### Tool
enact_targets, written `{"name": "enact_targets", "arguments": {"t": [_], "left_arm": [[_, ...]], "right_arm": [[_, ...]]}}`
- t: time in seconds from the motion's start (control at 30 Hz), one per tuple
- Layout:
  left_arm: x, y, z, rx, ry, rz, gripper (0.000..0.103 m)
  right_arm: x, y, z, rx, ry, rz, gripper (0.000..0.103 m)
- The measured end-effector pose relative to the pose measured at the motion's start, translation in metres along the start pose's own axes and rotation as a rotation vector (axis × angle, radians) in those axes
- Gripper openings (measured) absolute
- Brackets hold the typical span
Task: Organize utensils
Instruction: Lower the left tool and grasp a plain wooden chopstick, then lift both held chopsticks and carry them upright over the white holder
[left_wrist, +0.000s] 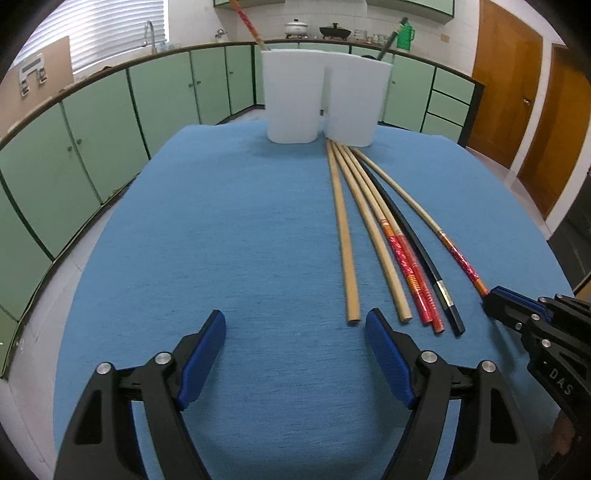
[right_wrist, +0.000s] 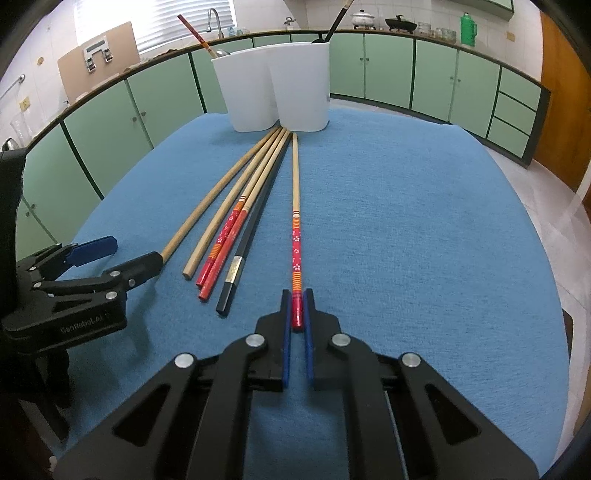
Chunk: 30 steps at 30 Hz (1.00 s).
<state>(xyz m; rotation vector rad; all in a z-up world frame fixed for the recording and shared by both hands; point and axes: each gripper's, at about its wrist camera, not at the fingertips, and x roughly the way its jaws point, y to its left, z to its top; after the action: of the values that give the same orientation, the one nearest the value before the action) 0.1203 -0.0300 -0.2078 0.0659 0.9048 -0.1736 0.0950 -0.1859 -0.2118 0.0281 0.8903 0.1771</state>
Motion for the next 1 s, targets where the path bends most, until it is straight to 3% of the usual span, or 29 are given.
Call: {"name": "enact_targets", "arguments": {"t": [0.13, 0.27, 0.37, 0.63, 1.0], "left_arm": [[0.001, -0.004, 0.002, 0.015, -0.005, -0.017, 0.058], [0.003, -0.006, 0.005, 0.028, -0.013, -0.058, 0.024], [0.003, -0.012, 0.005, 0.049, -0.015, -0.082, 0.007], [-0.013, -0.011, 0.006, 0.032, -0.056, -0.101, 0.007], [-0.086, 0.000, 0.039, 0.041, -0.247, -0.087, 0.007]], "right_arm": [[0.001, -0.003, 0.000, 0.010, 0.003, 0.015, 0.007], [0.001, -0.007, 0.000, 0.024, 0.003, 0.032, 0.006], [0.001, -0.006, 0.000, 0.023, 0.002, 0.031, 0.005], [-0.007, -0.006, 0.004, 0.010, -0.029, 0.032, 0.005], [-0.061, -0.013, 0.040, -0.016, -0.160, 0.038, 0.005]]}}
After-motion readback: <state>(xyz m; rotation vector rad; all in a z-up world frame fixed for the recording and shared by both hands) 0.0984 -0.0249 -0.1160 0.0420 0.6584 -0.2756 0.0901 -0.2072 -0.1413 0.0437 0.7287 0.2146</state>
